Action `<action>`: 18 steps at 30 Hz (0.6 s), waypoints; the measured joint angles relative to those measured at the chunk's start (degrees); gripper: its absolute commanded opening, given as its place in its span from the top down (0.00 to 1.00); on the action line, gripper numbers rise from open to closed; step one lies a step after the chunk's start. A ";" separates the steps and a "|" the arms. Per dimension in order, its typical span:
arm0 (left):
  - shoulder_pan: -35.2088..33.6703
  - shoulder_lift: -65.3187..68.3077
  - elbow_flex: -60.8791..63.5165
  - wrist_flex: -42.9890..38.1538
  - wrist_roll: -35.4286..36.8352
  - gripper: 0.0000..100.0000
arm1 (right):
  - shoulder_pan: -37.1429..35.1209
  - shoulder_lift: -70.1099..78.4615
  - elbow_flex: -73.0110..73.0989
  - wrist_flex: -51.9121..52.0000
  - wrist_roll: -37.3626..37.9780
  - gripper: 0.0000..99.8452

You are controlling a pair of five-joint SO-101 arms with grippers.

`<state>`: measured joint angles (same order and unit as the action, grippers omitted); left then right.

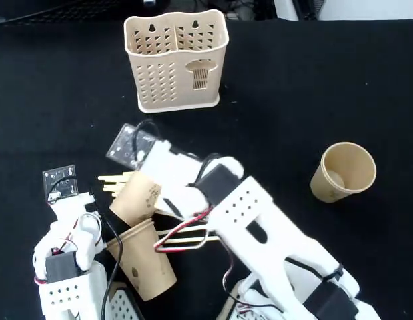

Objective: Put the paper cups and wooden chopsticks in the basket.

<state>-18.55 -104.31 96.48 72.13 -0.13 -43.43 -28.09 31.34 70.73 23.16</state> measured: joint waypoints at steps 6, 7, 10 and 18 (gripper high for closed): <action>0.00 0.00 0.00 0.00 0.00 0.97 | -0.62 6.59 0.00 -2.11 0.70 0.79; 0.00 0.00 0.00 0.00 0.00 0.97 | -0.70 8.35 0.00 -2.55 1.14 0.79; 0.00 0.00 0.00 0.00 0.00 0.97 | -0.79 11.52 -0.09 -3.16 1.67 0.79; 0.00 0.00 0.00 0.00 0.00 0.97 | -0.70 12.57 -0.44 -3.52 6.33 0.81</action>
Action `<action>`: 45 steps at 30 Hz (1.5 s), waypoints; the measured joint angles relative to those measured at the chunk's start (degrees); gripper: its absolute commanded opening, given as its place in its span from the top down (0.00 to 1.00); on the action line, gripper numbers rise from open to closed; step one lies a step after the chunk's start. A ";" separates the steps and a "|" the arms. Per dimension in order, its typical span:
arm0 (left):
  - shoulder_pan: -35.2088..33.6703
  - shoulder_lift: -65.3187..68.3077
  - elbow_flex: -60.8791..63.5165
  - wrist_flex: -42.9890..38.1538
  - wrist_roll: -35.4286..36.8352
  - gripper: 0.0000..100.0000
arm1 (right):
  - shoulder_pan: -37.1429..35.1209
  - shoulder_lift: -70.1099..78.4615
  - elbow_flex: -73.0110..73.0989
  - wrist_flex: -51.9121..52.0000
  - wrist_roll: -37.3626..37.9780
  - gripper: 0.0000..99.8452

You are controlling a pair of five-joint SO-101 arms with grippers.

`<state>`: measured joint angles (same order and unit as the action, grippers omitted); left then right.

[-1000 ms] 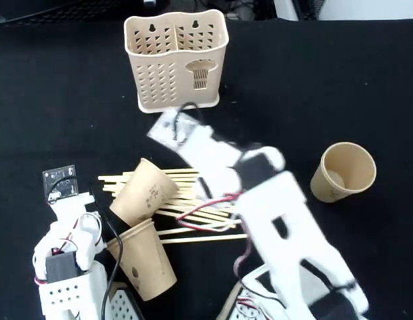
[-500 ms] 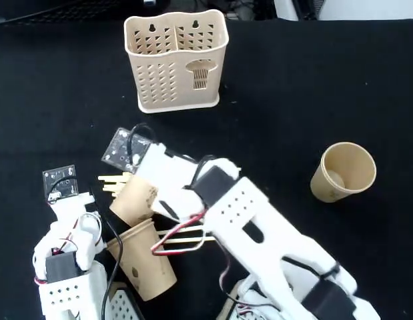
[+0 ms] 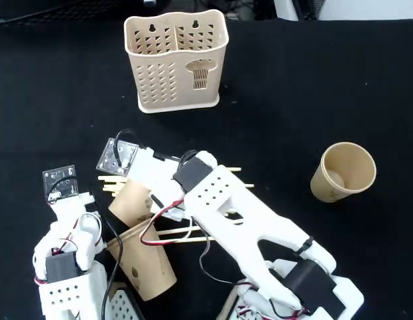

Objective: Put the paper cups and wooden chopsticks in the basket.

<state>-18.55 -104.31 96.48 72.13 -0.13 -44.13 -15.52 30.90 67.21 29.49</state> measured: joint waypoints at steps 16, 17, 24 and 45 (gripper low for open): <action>0.00 0.00 0.00 0.00 0.00 0.97 | -0.18 0.00 -0.18 1.05 2.29 0.99; 0.00 0.00 0.00 0.00 0.00 0.97 | -0.26 0.00 -0.18 1.05 2.11 0.99; 0.00 0.00 0.00 0.00 0.00 0.97 | -0.26 -3.78 -2.55 6.77 2.02 0.99; 0.00 0.00 0.00 0.00 0.00 0.97 | 60.22 -12.40 -42.11 33.14 31.74 0.99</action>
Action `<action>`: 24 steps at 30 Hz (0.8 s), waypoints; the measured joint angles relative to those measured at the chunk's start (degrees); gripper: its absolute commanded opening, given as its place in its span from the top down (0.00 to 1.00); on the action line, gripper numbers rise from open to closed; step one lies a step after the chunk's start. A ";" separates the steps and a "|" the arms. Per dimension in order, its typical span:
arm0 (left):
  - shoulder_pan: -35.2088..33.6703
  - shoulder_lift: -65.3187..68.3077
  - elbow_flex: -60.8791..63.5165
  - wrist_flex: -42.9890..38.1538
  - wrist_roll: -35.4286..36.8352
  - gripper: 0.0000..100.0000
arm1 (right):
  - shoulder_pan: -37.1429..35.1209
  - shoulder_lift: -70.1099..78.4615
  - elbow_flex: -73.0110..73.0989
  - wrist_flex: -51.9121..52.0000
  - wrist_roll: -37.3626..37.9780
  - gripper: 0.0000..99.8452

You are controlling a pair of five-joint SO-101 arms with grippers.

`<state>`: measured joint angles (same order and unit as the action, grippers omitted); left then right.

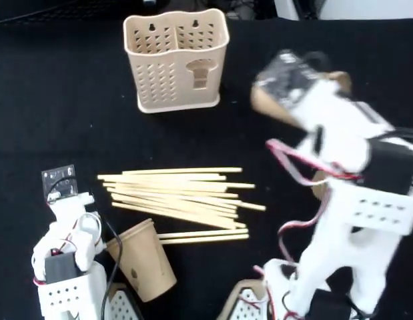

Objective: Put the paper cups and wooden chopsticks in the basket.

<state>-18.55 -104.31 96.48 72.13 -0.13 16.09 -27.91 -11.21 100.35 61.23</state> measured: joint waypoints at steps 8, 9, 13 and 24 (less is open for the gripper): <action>0.00 0.00 0.00 0.00 0.00 0.97 | 17.67 0.79 -0.53 0.09 20.31 0.99; 0.00 0.00 0.00 0.00 0.00 0.97 | 19.25 0.79 -0.53 0.09 22.77 0.99; 0.00 0.00 0.00 0.00 0.00 0.97 | 25.49 0.79 -0.53 0.09 31.56 0.99; 0.00 0.00 0.00 0.00 0.00 0.97 | 32.79 0.88 -0.26 0.09 49.67 0.99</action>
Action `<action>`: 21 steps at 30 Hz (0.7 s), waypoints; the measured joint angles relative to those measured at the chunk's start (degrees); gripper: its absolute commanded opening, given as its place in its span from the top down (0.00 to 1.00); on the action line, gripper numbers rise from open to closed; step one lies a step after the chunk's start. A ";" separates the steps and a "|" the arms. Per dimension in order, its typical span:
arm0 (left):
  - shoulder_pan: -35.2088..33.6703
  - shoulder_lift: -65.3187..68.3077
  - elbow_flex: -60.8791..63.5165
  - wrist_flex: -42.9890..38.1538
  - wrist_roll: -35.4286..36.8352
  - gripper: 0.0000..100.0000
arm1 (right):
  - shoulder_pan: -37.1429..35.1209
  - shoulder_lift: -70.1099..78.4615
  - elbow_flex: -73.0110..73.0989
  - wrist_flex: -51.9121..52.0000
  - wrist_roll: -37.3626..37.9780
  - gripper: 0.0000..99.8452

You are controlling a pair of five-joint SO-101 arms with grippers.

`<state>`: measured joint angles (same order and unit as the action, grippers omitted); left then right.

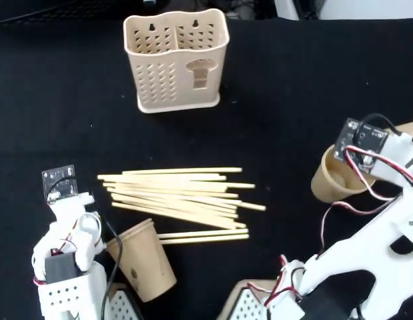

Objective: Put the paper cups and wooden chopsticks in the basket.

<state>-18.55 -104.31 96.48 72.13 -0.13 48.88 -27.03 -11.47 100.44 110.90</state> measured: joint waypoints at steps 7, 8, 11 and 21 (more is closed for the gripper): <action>0.00 0.00 0.00 0.00 0.00 0.97 | 0.00 0.00 6.59 -4.22 1.58 0.99; 0.00 0.00 0.00 0.00 0.00 0.97 | 0.00 0.00 7.91 -5.98 1.58 0.99; 0.00 0.00 0.00 0.00 0.00 0.97 | 0.00 0.00 11.87 -10.64 1.58 0.99; 0.00 0.00 0.00 0.00 0.00 0.97 | 0.00 0.00 16.88 -12.84 1.58 0.99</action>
<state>-18.55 -104.31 96.48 72.13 -0.13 48.88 -27.03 5.41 87.60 112.48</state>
